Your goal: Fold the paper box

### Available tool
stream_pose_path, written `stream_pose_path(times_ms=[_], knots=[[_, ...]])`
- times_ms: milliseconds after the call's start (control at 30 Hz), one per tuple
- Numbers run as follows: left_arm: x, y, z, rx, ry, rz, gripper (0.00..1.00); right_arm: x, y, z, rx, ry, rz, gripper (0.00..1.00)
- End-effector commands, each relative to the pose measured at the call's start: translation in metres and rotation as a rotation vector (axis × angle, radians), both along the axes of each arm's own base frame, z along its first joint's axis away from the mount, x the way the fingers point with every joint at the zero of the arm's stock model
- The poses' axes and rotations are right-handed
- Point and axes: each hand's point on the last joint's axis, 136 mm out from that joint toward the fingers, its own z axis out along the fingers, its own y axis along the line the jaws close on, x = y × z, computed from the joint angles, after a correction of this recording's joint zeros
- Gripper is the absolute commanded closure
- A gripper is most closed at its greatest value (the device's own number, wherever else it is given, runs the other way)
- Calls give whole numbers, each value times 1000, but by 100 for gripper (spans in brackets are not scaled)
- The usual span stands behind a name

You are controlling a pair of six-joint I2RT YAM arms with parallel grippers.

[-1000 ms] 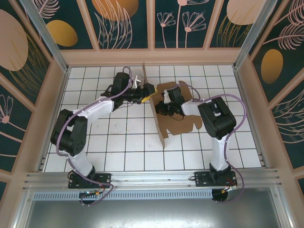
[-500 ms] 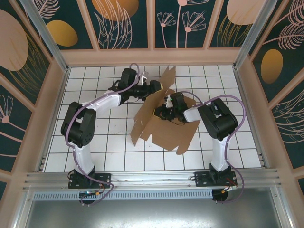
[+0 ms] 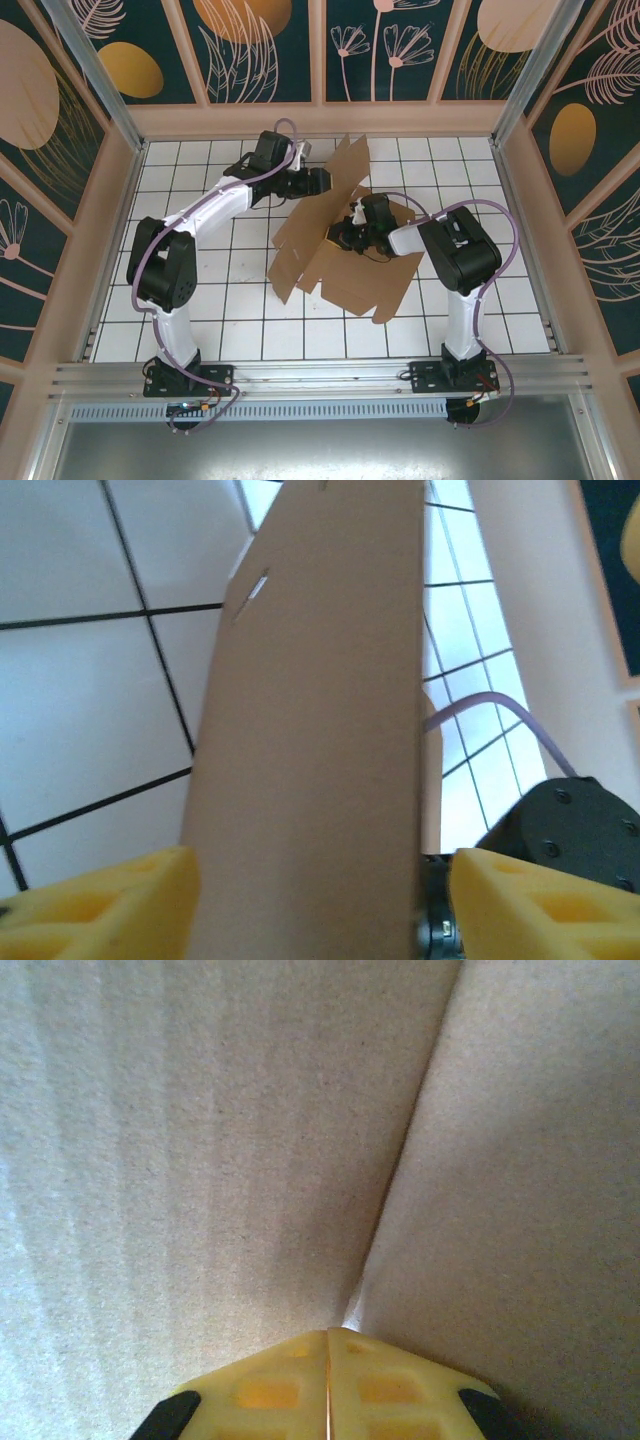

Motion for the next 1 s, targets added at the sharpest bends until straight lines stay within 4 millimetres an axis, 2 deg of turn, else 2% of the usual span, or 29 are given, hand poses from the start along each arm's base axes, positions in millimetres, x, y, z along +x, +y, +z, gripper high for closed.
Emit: stream_pose_path(times_ms=[0,200,433,633,833,967], knots=[[-3,14,1,140,-48,-2,49,6,-14,-16,-79,7,-42,92],[4,21,-2,329,-127,19,81,4,-16,-21,-84,7,-46,93],[3,8,-6,583,-249,7,98,3,-8,-21,-78,16,-61,94],[1,6,-7,859,-393,43,99,11,-6,-16,-19,45,-140,93],[1,17,-7,1153,-533,115,100,16,0,-7,36,63,-164,92],[3,25,-7,1263,-583,147,100,14,6,-4,75,81,-152,89]])
